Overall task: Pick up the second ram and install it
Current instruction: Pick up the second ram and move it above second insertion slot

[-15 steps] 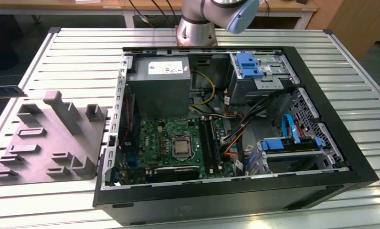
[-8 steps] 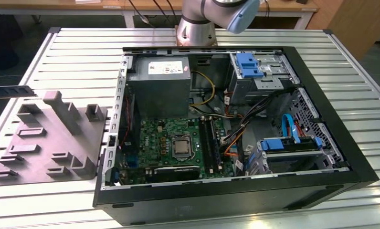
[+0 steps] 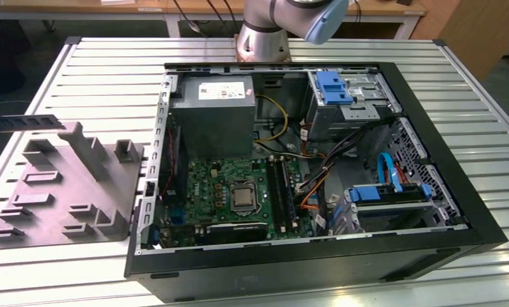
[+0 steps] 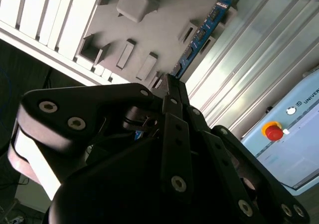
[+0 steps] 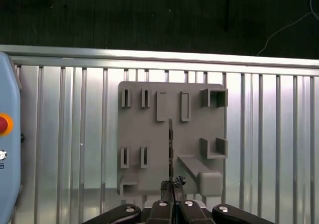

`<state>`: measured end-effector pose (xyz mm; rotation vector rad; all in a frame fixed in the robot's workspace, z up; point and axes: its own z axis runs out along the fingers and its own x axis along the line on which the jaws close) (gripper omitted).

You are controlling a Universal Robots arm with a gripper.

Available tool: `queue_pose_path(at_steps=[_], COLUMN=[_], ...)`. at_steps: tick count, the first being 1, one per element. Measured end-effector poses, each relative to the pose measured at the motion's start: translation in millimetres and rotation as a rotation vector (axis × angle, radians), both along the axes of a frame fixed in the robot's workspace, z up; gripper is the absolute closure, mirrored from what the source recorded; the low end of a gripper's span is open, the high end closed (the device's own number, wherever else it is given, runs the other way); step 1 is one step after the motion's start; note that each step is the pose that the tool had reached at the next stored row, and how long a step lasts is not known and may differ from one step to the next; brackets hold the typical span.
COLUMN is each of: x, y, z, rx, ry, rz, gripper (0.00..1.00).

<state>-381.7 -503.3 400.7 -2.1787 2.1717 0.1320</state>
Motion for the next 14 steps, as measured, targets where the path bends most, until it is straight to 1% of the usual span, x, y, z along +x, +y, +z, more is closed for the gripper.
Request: queue_pose_path(at_steps=[14], x=[24.9], y=[0.0], z=[0.0], rx=[0.0], ry=[0.0009], rz=[0.0], gripper=[0.89])
